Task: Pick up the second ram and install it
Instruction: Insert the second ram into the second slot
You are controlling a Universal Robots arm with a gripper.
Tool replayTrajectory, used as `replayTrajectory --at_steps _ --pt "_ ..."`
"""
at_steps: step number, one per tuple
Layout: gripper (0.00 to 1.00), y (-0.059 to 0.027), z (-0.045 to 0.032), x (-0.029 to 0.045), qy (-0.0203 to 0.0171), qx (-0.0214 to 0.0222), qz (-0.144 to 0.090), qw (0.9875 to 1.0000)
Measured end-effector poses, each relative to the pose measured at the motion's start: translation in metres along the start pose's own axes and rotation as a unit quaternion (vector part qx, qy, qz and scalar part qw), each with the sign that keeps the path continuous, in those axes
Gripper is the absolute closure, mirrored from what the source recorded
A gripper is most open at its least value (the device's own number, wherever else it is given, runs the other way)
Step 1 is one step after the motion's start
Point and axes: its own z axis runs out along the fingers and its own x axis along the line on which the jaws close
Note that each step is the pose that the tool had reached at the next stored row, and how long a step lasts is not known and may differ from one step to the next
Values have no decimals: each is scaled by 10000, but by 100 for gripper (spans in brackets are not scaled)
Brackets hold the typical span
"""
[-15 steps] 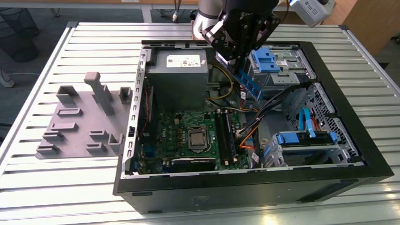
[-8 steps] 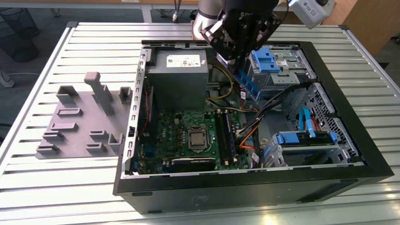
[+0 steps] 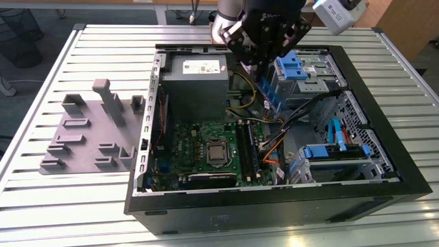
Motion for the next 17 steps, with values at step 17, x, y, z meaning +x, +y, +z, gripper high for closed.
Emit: replayTrajectory --at_steps 17 --pt "86 0 5 0 4 17 874 9962"
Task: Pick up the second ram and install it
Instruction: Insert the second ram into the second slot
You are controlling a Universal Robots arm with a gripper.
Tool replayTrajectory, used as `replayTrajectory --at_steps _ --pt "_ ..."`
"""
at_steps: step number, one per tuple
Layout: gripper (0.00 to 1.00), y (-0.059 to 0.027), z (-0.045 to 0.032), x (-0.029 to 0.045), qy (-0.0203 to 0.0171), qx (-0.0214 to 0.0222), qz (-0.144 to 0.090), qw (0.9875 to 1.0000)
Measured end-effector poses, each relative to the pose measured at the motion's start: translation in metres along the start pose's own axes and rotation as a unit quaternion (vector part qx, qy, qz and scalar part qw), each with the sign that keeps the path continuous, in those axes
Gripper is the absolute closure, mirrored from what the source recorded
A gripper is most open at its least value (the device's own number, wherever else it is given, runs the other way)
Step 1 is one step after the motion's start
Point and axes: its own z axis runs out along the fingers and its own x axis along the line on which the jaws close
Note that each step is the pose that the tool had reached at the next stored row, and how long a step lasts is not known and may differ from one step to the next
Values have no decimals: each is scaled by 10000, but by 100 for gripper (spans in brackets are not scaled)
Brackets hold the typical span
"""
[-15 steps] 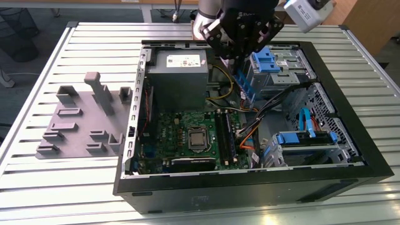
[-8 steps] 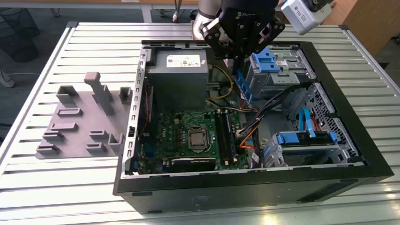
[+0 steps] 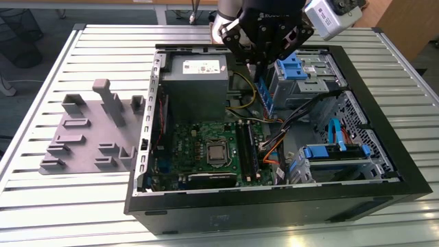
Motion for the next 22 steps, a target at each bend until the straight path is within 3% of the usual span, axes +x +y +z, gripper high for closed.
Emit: replayTrajectory --at_steps 11,20,22 --pt "86 0 3 0 2 10 509 9987" --pt "86 0 3 0 2 11 581 9983" --pt "86 0 4 0 3 13 668 9978"
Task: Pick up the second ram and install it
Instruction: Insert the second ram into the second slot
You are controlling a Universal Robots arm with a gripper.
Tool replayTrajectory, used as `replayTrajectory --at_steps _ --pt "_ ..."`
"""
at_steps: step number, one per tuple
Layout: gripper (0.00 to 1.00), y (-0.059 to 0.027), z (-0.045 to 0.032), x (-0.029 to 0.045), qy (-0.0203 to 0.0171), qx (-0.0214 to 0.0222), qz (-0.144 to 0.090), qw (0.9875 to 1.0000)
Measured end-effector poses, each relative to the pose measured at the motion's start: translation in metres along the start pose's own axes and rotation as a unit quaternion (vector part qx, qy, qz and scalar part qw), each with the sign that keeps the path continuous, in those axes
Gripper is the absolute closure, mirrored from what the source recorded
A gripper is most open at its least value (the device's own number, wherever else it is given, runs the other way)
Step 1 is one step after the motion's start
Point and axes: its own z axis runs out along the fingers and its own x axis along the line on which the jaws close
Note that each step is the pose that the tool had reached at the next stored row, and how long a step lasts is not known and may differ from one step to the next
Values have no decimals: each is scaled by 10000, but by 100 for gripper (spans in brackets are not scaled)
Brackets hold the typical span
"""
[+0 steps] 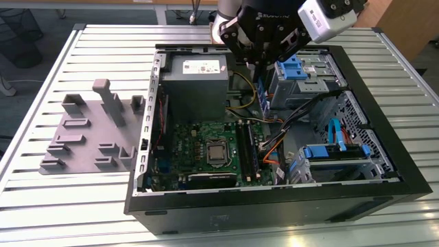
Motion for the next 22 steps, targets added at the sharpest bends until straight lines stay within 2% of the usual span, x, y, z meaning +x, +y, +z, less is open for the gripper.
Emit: replayTrajectory --at_steps 3,6,16,22 --pt "86 0 2 0 1 4 189 9998" --pt "86 0 2 0 1 4 196 9998" --pt "86 0 2 0 1 4 193 9998" --pt "86 0 5 0 0 0 4 10000"
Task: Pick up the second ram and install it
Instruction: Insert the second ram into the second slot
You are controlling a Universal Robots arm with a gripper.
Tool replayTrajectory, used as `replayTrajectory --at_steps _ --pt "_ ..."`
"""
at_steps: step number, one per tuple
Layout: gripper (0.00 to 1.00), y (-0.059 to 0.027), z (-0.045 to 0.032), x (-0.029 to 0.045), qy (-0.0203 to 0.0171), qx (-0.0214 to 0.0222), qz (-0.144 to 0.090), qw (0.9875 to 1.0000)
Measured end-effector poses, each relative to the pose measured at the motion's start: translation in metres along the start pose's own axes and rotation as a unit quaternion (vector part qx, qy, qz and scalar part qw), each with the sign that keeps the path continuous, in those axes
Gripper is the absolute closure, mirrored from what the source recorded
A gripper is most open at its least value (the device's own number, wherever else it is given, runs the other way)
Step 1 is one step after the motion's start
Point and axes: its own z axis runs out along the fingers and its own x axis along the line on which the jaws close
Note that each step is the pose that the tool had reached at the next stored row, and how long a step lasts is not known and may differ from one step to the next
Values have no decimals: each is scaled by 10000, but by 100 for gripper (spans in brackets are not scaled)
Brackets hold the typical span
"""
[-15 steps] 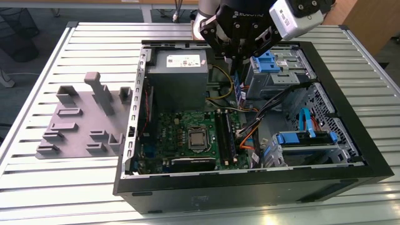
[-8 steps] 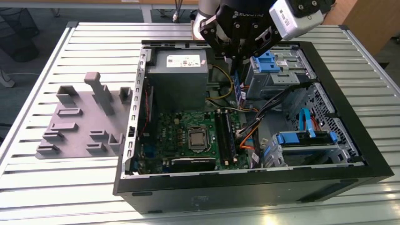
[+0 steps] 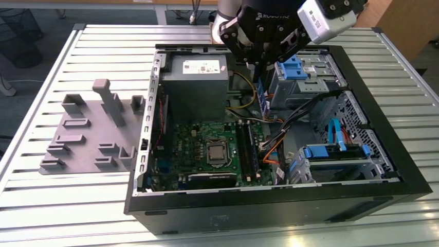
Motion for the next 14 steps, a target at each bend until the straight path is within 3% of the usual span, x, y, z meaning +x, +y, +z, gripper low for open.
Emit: replayTrajectory --at_steps 14 --pt "86 0 14 0 4 9 -3 10000"
